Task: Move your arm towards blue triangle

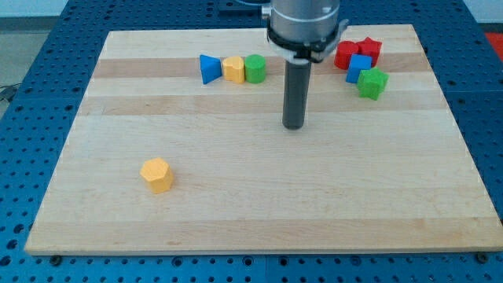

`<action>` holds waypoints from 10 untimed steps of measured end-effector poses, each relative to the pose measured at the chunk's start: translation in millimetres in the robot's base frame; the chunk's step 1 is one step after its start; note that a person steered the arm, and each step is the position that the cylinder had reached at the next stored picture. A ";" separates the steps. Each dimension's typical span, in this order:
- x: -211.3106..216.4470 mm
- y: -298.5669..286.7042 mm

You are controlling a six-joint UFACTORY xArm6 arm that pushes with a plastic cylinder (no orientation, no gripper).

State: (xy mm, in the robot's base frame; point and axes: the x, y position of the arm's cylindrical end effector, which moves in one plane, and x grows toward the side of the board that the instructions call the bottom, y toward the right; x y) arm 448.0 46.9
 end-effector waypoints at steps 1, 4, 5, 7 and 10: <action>51.1 -32.5; 17.9 -119.7; -13.6 -138.7; -81.8 -173.4; -142.7 -199.2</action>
